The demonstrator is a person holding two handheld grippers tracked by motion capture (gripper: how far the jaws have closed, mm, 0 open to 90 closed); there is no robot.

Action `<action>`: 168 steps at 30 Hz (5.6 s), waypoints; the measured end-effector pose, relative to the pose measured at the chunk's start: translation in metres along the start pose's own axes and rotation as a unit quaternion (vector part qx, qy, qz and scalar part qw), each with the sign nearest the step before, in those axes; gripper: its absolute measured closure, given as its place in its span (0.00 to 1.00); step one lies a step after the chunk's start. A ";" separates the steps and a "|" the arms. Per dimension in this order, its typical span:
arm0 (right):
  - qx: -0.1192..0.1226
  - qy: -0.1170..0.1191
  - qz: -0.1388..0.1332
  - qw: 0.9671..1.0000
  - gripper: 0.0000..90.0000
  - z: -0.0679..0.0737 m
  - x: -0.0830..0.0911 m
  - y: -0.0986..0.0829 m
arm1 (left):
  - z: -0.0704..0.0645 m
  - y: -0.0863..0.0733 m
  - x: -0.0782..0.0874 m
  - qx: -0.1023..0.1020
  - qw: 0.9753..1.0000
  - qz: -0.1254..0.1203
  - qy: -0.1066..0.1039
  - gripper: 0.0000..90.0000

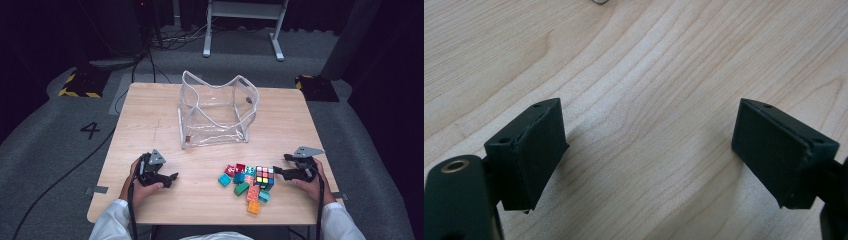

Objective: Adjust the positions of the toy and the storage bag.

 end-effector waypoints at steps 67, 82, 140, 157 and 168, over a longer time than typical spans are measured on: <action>0.091 -0.017 -0.090 0.992 0.88 0.055 -0.048 0.140 | 0.043 0.096 -0.037 0.020 0.991 -0.120 0.058 0.87; 0.111 -0.008 -0.093 0.989 0.97 0.039 -0.019 0.116 | 0.020 0.109 -0.039 -0.045 0.992 -0.120 0.017 0.96; 0.094 0.136 -0.034 0.986 0.32 0.052 0.052 0.005 | -0.023 0.024 0.004 -0.083 0.995 -0.021 -0.046 0.30; 0.120 0.151 -0.007 0.981 0.27 0.068 0.023 0.005 | -0.018 0.003 0.000 -0.049 0.998 -0.011 -0.047 0.16; 0.119 0.160 0.009 0.980 0.34 0.068 0.005 0.000 | -0.018 0.004 -0.001 -0.048 0.998 -0.008 -0.043 0.14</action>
Point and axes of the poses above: each handheld gripper's, and its own axes: x roughly backward along the jaws, y roughly out of its top, z roughly to its left, the point moved 2 cm from there along -x, roughly forward along the jaws, and after that the axes turned 14 degrees about -x, right-handed, at the moved point
